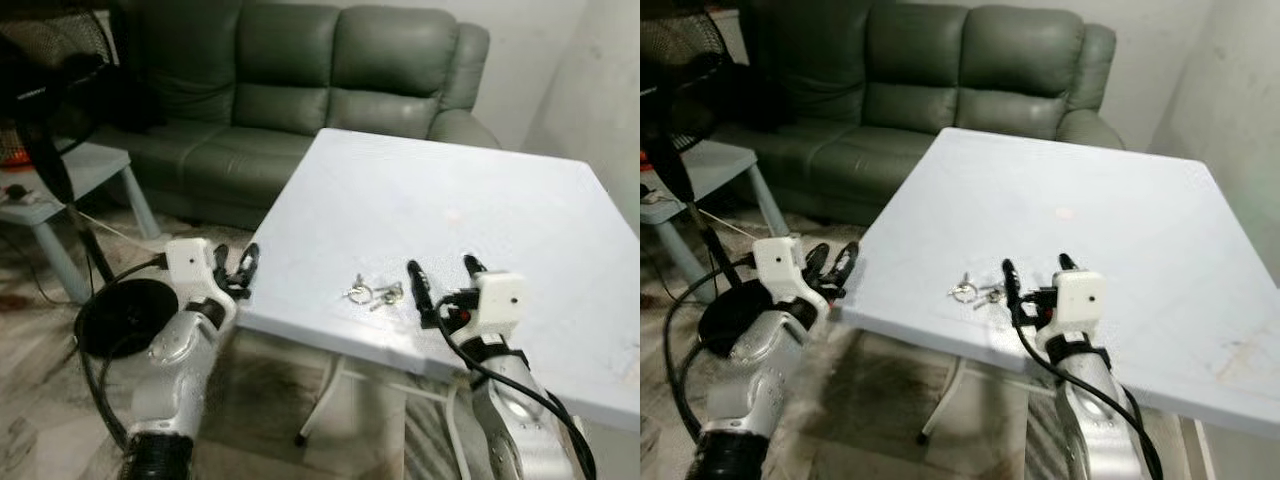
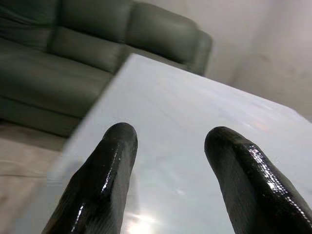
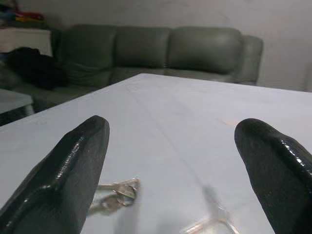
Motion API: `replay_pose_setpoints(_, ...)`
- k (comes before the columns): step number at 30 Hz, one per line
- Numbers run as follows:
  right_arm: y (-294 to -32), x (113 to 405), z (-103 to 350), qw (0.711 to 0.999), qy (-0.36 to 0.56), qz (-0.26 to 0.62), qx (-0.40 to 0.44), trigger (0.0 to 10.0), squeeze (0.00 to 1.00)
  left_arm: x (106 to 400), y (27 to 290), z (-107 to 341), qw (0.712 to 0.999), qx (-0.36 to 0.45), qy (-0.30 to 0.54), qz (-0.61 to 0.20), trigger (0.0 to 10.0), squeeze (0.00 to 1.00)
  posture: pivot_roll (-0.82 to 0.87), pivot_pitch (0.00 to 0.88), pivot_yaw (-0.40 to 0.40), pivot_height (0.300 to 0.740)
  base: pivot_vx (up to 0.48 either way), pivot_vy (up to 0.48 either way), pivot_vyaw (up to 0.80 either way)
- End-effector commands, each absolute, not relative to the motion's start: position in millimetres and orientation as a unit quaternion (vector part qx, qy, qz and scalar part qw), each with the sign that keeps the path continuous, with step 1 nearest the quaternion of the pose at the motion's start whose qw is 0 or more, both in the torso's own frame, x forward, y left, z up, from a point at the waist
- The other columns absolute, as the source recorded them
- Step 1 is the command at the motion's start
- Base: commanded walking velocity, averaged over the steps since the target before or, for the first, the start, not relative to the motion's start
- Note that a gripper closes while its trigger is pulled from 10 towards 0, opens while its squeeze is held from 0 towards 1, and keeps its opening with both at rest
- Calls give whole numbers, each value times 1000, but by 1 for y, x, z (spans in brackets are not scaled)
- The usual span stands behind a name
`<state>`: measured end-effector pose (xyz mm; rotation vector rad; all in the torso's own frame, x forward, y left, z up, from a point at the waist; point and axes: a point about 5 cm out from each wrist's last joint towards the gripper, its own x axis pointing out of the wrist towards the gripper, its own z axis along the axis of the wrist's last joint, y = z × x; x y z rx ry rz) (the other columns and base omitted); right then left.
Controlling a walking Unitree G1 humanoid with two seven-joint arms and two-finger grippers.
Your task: Hang keys on a hook
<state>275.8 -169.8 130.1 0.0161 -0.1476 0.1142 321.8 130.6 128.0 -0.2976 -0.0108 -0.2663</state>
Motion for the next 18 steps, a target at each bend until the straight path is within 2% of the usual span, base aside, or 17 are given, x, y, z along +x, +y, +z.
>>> replay_pose_setpoints(1, -167, 277, 134, 995, -79, 63, 12, 10000, 0, 322, 138, 131, 983, -137, -15, -124, 10000, 0, -15, 0, -36, 740, 0, 0, 0)
replay_pose_setpoints(6, -168, 280, 134, 995, -65, 76, -2, 10000, 0, 319, 134, 130, 983, -114, -15, -146, 10000, 0, -17, 0, -39, 740, 0, 0, 0)
replay_pose_setpoints(18, -176, 299, 141, 992, -42, 105, -63, 10000, 0, 305, 119, 127, 978, -114, -12, -174, 10000, 0, 0, 0, -52, 740, 0, 0, 0)
